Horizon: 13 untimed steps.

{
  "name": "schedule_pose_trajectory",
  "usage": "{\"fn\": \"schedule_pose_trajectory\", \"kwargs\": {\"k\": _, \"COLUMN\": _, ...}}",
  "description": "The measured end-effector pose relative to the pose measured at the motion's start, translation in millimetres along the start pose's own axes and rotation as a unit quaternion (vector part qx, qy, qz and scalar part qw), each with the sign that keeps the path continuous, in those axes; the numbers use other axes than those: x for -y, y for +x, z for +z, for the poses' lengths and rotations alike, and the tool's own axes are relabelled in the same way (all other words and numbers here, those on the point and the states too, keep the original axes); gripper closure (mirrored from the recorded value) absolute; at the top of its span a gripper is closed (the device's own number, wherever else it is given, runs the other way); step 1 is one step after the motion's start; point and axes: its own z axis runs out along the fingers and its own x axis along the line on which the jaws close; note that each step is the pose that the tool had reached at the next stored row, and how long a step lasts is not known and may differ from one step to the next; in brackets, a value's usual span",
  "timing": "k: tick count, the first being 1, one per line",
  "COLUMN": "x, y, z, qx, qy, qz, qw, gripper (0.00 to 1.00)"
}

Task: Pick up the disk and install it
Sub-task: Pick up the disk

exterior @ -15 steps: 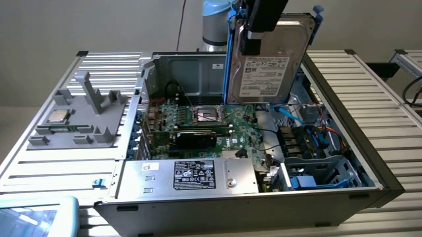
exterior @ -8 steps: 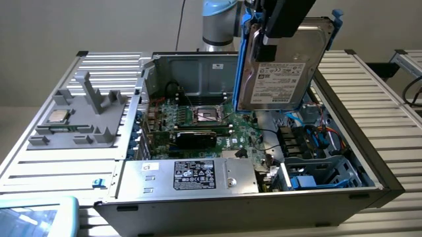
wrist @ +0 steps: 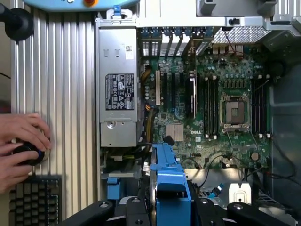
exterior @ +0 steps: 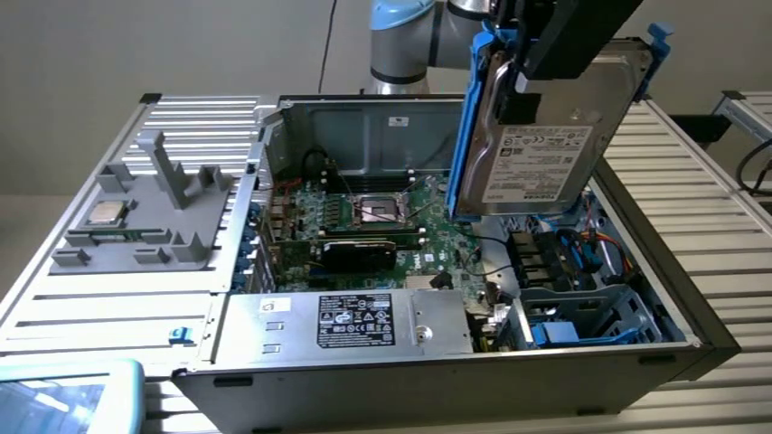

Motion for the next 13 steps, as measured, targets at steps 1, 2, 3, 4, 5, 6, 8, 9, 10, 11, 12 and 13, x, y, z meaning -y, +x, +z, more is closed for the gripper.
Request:
{"fn": "schedule_pose_trajectory", "kwargs": {"k": 1, "x": 2.5, "y": 2.7, "z": -0.5, "qx": 0.0, "qy": 0.0, "qz": 0.0, "qw": 1.0, "gripper": 0.63}}
{"fn": "schedule_pose_trajectory", "kwargs": {"k": 2, "x": 5.0, "y": 5.3, "z": -0.9, "qx": 0.0, "qy": 0.0, "qz": 0.0, "qw": 1.0, "gripper": 0.63}}
{"fn": "schedule_pose_trajectory", "kwargs": {"k": 3, "x": 7.8, "y": 8.0, "z": -1.3, "qx": 0.0, "qy": -0.0001, "qz": 0.0, "qw": 1.0, "gripper": 0.63}}
{"fn": "schedule_pose_trajectory", "kwargs": {"k": 4, "x": 10.4, "y": 10.5, "z": -1.7, "qx": 0.0, "qy": -0.0001, "qz": 0.0, "qw": 1.0, "gripper": 0.63}}
{"fn": "schedule_pose_trajectory", "kwargs": {"k": 5, "x": 13.3, "y": 13.0, "z": -2.1, "qx": 0.0, "qy": -0.0002, "qz": 0.0, "qw": 1.0, "gripper": 0.63}}
{"fn": "schedule_pose_trajectory", "kwargs": {"k": 6, "x": 16.2, "y": 15.6, "z": -2.4, "qx": 0.0, "qy": -0.0003, "qz": 0.0, "qw": 1.0, "gripper": 0.63}}
{"fn": "schedule_pose_trajectory", "kwargs": {"k": 8, "x": 22.0, "y": 20.4, "z": -2.9, "qx": 0.0, "qy": -0.0005, "qz": 0.0, "qw": 1.0, "gripper": 0.63}}
{"fn": "schedule_pose_trajectory", "kwargs": {"k": 9, "x": 25.0, "y": 22.9, "z": -3.2, "qx": 0.0, "qy": -0.0006, "qz": 0.0, "qw": 1.0, "gripper": 0.63}}
{"fn": "schedule_pose_trajectory", "kwargs": {"k": 10, "x": 28.0, "y": 25.2, "z": -3.4, "qx": 0.0, "qy": -0.0007, "qz": 0.0, "qw": 1.0, "gripper": 0.63}}
{"fn": "schedule_pose_trajectory", "kwargs": {"k": 11, "x": 31.1, "y": 27.6, "z": -3.6, "qx": 0.0, "qy": -0.0009, "qz": 0.0, "qw": 1.0, "gripper": 0.63}}
{"fn": "schedule_pose_trajectory", "kwargs": {"k": 12, "x": 34.3, "y": 29.9, "z": -3.8, "qx": 0.0, "qy": -0.001, "qz": 0.0, "qw": 1.0, "gripper": 0.63}}
{"fn": "schedule_pose_trajectory", "kwargs": {"k": 13, "x": 37.4, "y": 32.1, "z": -4.0, "qx": 0.0, "qy": -0.0012, "qz": 0.0, "qw": 1.0, "gripper": 0.63}}
